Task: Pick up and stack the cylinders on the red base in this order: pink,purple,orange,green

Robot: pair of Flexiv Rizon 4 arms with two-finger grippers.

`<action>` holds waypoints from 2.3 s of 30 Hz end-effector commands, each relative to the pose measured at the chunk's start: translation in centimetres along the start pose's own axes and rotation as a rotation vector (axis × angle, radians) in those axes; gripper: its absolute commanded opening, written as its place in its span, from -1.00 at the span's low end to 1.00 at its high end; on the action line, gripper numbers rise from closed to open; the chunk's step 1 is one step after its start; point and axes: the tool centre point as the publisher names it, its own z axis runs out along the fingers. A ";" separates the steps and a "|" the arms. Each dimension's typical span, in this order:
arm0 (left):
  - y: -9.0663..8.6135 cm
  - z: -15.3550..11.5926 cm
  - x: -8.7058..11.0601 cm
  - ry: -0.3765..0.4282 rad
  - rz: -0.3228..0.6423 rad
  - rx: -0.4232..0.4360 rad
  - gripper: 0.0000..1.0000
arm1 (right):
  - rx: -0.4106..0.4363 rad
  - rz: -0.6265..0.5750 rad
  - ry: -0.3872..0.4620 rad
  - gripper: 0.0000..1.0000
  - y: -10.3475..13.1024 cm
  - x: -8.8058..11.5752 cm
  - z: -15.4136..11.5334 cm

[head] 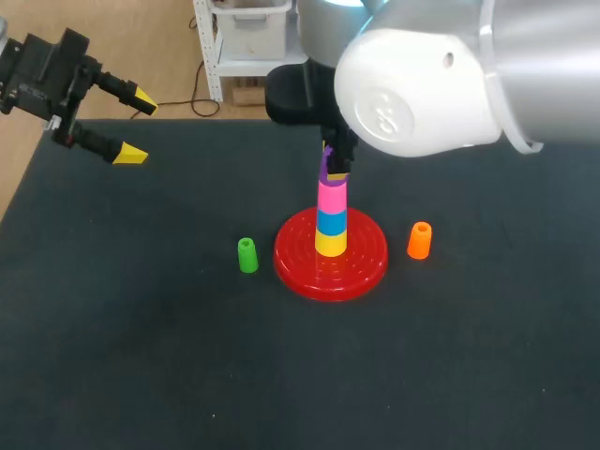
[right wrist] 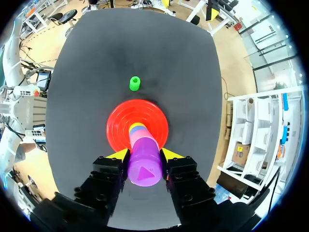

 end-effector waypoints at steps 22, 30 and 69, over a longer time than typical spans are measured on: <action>0.0 0.0 0.1 0.000 0.001 0.001 1.00 | -0.042 0.027 -0.002 -1.00 0.1 0.1 2.1; 0.0 0.0 0.1 0.000 0.001 0.001 1.00 | -0.034 -0.008 0.021 -1.00 0.0 -0.6 1.9; 0.0 0.0 0.1 0.000 0.001 0.001 1.00 | -0.024 -0.047 0.059 -1.00 -0.3 0.1 0.5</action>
